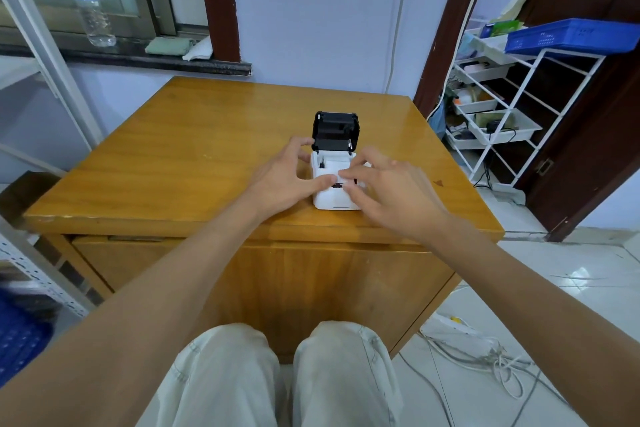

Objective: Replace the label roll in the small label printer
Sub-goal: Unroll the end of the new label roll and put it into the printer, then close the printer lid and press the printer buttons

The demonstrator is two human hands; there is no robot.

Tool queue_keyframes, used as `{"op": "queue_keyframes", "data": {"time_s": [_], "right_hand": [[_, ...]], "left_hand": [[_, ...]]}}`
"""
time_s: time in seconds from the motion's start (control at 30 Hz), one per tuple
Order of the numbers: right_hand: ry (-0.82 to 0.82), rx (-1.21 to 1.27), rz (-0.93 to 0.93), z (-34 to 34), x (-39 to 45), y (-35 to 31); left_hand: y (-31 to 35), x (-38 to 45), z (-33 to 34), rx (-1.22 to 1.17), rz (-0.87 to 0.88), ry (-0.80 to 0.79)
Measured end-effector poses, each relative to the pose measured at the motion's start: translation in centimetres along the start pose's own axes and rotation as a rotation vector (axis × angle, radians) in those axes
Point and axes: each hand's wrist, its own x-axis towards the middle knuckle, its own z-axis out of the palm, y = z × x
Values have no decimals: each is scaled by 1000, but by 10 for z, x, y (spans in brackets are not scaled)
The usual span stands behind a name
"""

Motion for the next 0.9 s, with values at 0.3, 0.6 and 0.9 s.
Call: {"op": "queue_keyframes", "data": {"time_s": [0.3, 0.6, 0.9], "right_hand": [[19, 265, 353, -4, 89, 14], [95, 264, 209, 0, 79, 11], [-71, 111, 82, -5, 55, 5]], "left_hand": [[-1, 1, -1, -49, -52, -1], [-4, 4, -1, -76, -56, -5], [-2, 1, -2, -32, -41, 2]]}}
